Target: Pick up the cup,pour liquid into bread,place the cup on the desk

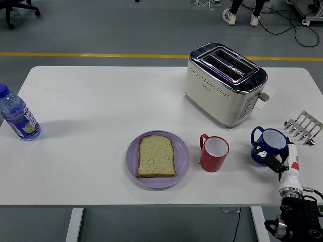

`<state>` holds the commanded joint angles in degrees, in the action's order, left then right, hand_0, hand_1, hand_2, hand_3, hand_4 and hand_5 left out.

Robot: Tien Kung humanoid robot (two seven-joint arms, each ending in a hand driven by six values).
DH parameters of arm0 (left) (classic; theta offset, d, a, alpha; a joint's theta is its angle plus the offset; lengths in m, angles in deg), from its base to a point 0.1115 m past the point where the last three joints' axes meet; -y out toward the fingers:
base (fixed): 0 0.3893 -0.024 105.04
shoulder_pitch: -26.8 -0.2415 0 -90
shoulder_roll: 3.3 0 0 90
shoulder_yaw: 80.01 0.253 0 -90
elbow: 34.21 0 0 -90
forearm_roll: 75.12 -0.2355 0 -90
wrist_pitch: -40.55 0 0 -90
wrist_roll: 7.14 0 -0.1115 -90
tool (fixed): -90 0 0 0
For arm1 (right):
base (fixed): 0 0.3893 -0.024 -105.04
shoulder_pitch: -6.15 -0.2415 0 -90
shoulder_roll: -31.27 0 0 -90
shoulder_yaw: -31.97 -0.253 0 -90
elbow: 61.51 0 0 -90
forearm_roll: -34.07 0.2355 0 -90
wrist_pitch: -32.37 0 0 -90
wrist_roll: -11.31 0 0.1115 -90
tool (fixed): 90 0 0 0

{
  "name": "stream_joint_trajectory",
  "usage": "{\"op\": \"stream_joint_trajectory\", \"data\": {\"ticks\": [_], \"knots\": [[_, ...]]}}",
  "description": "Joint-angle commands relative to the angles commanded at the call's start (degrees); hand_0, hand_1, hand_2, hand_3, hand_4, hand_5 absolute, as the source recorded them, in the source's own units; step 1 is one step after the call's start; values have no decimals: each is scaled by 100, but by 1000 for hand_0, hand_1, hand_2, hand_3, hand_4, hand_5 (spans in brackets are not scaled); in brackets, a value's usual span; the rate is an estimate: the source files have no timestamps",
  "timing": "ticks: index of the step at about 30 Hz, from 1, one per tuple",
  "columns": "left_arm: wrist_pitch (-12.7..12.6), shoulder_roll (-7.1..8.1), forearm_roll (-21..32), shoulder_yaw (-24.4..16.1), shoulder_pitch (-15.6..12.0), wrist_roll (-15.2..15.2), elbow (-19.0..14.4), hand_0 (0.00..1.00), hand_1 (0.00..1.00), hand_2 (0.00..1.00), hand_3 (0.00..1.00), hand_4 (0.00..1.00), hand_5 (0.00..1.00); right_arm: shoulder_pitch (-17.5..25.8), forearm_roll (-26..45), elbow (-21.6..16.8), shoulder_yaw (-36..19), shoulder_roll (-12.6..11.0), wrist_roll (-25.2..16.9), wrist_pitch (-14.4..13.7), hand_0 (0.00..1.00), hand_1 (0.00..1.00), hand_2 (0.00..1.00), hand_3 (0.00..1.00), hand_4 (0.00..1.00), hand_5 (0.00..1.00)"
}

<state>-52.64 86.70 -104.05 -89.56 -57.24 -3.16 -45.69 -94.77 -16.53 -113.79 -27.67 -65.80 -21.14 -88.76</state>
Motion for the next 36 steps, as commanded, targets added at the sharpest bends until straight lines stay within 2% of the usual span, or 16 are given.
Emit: {"op": "stream_joint_trajectory", "data": {"ticks": [1, 7, 11, 15, 20, 25, 28, 30, 31, 36], "knots": [[0, 0, 0, 3, -6, 0, 1, 635, 647, 657, 552, 322, 838, 45, -88, -129, -54, -58, 65, -16, 404, 403, 547, 537, 720, 2], [3, 0, 2, 19, -34, 3, 5, 635, 647, 657, 551, 322, 837, 283, -502, -954, -363, -306, 443, -4, 413, 398, 545, 537, 710, 2], [4, 3, 4, 39, -56, 4, 5, 635, 647, 657, 551, 322, 837, 437, -975, -1715, -658, -474, 939, -38, 413, 398, 545, 537, 710, 2], [5, 7, 4, 57, -75, 4, 7, 636, 647, 657, 552, 323, 836, 499, -1603, -2446, -886, -578, 1824, -191, 418, 401, 550, 545, 677, 2], [6, 4, 6, 81, -91, 3, 6, 635, 646, 656, 551, 323, 835, 542, -2375, -3250, -1078, -665, 3053, -150, 413, 404, 550, 548, 673, 2], [8, 10, 21, 89, -104, 5, 7, 635, 646, 657, 551, 322, 836, 448, -2879, -3809, -978, -686, 4154, -164, 406, 403, 550, 549, 668, 2], [9, 11, 7, 92, -103, 3, 5, 635, 646, 657, 551, 322, 836, 376, -3140, -4042, -885, -699, 4553, -169, 406, 403, 550, 549, 668, 2], [9, 14, 17, 64, -97, 5, 4, 635, 646, 657, 551, 322, 836, 235, -3471, -4317, -697, -721, 4985, -209, 406, 403, 550, 549, 668, 2], [9, 15, 19, 55, -93, 5, 2, 634, 645, 657, 551, 322, 837, 176, -3646, -4427, -617, -726, 5222, -235, 414, 406, 549, 553, 635, 2], [11, 21, 15, 9, -69, 5, 0, 634, 645, 657, 551, 322, 837, -159, -4364, -4772, -254, -714, 6124, -146, 414, 406, 549, 553, 635, 2]]}}
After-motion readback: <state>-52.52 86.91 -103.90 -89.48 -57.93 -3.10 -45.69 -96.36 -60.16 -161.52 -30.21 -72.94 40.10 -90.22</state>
